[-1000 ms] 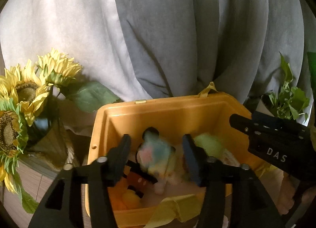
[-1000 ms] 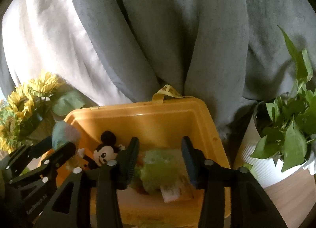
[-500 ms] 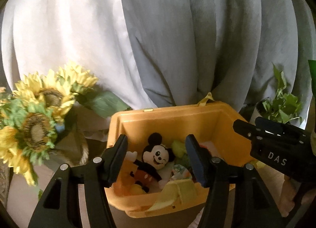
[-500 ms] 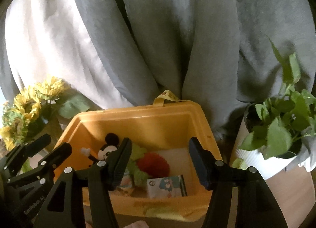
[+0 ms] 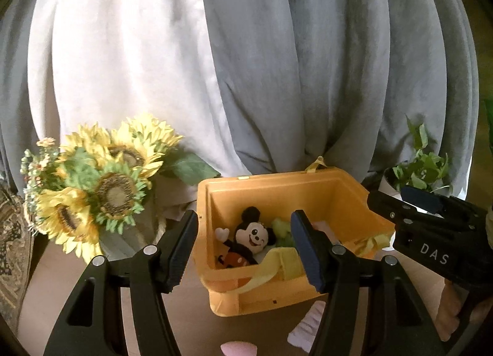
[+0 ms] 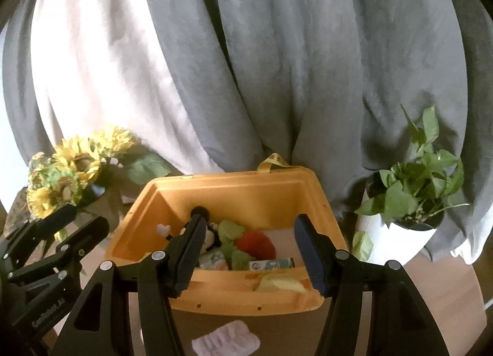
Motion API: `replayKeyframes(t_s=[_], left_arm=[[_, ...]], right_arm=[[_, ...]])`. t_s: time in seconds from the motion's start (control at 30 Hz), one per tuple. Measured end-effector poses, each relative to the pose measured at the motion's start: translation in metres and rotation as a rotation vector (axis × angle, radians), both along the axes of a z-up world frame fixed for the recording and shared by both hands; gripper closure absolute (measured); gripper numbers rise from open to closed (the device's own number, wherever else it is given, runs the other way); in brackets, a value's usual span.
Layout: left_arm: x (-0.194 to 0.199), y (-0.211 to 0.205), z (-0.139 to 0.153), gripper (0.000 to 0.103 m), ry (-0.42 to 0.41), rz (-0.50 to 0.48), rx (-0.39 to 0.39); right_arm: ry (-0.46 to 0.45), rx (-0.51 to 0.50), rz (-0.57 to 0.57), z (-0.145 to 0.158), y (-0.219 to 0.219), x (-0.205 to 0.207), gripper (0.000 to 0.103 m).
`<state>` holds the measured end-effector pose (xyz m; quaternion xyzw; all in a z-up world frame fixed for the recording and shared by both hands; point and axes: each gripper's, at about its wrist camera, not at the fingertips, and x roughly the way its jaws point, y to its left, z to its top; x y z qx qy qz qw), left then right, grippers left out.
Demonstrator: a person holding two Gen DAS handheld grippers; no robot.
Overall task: Organize soft objects
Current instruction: 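Move both grippers back down toward the pink sponge and white towel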
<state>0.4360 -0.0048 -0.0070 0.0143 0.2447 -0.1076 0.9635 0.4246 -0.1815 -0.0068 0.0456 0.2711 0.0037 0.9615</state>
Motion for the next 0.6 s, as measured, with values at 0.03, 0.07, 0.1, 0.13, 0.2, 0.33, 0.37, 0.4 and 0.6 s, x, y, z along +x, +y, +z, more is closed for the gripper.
replayKeyframes(t_s=[0.03,0.07,0.1,0.13,0.2,0.33,0.37,0.4,0.6], left_arm=[[-0.005,0.002,0.001,0.041,-0.002,0.0,-0.001],[-0.007,0.002,0.002,0.041,-0.004,0.0,0.0],[-0.011,0.003,0.003,0.041,-0.005,0.001,0.0],[-0.015,0.004,0.003,0.04,-0.006,0.0,0.001],[-0.02,0.007,0.003,0.04,-0.006,0.001,0.004],[-0.032,0.011,0.0,0.038,0.004,-0.003,0.015],[-0.034,0.011,-0.002,0.038,0.008,-0.005,0.018],[-0.037,0.012,-0.004,0.038,0.013,-0.005,0.022],[-0.049,0.016,-0.019,0.038,0.053,-0.017,0.042]], right_arm=[[-0.002,-0.001,0.0,0.001,0.002,-0.004,0.042],[-0.005,-0.001,0.001,0.003,0.003,-0.007,0.042],[-0.007,-0.002,0.0,0.004,0.005,-0.011,0.042],[-0.009,-0.004,0.001,0.005,0.006,-0.014,0.042],[-0.01,-0.006,0.001,0.006,0.01,-0.021,0.042],[-0.007,-0.009,0.004,0.005,0.016,-0.035,0.041],[-0.004,-0.008,0.003,0.003,0.017,-0.039,0.037],[-0.003,-0.007,0.001,0.002,0.018,-0.042,0.035],[0.037,-0.007,0.007,-0.012,0.022,-0.054,0.035]])
